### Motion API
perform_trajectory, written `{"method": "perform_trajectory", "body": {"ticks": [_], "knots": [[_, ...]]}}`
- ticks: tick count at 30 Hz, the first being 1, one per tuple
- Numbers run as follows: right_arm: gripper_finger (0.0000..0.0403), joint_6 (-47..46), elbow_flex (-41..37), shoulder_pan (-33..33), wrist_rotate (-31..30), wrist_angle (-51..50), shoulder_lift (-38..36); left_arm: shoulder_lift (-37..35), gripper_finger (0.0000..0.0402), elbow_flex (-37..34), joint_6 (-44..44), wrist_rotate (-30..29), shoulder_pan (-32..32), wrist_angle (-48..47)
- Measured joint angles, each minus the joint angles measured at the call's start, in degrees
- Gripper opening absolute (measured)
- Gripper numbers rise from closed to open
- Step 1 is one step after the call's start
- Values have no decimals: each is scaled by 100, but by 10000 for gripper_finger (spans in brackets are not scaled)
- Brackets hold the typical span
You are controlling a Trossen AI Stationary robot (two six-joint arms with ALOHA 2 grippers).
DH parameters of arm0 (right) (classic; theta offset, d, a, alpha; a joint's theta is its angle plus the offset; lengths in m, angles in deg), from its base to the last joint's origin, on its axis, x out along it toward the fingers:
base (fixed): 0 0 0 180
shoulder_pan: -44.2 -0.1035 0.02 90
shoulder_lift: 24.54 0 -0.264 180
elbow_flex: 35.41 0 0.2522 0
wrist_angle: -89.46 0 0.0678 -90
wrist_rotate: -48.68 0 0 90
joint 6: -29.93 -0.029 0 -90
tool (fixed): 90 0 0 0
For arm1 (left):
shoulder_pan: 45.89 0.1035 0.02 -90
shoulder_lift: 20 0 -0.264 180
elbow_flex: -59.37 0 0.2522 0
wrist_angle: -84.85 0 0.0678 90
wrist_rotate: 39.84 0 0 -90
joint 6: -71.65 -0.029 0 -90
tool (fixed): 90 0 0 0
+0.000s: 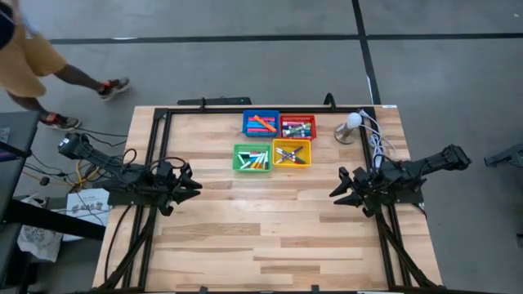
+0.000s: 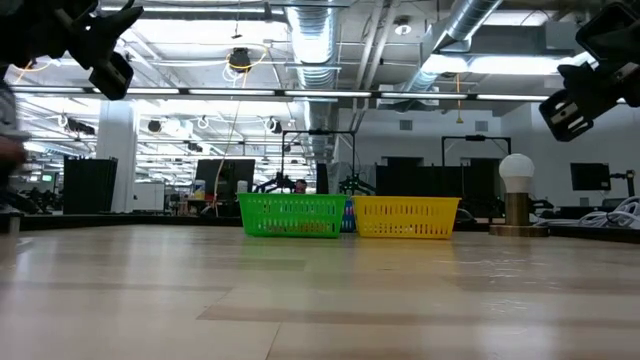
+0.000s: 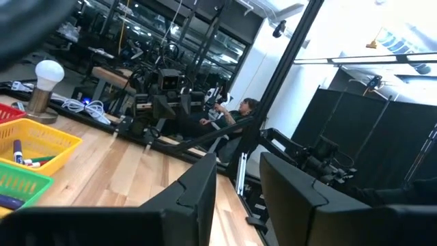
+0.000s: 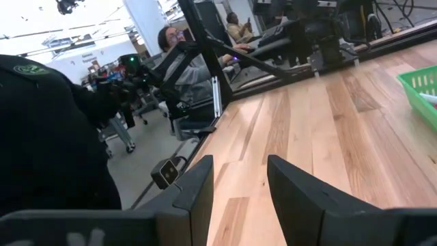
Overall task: Pick & Place Markers
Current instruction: Return to Home Position
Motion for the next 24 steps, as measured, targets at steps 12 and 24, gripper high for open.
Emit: {"method": "perform_trajectory", "body": {"ticks": [12,24], "knots": [[130,0,0,0,0,-1,0,0,113,0,1,1,0,0],[130,-1,-2,0,0,-3,0,-1172,113,0,1,0,0,4]]}}
